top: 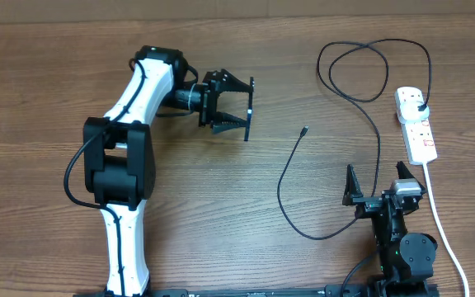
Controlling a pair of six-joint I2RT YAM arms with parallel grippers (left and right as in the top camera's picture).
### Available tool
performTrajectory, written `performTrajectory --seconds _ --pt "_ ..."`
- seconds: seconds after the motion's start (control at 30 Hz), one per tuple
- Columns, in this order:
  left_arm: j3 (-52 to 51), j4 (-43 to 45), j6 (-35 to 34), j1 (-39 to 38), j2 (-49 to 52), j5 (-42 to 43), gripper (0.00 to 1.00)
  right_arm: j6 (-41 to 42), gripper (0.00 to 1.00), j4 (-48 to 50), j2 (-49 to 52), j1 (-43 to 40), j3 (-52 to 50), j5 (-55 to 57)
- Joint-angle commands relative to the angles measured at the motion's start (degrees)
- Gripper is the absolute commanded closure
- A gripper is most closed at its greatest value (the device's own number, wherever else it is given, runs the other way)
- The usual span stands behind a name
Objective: Plug charger to phone and switch on socket
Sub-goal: 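Hold the phone upright with the left gripper above the table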
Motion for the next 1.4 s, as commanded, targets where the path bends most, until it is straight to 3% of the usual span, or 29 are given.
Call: performTrajectory --seconds 0.0,1.37 --pt "1.6 -0.31 0.33 1.16 0.39 3.39 0.22 0.31 0.0 0.35 -0.55 -0.2 -0.61 0.37" --pt "1.6 -3.06 0.61 2.05 0.39 3.39 0.2 0.31 0.0 0.35 -0.55 -0.2 -0.61 0.37"
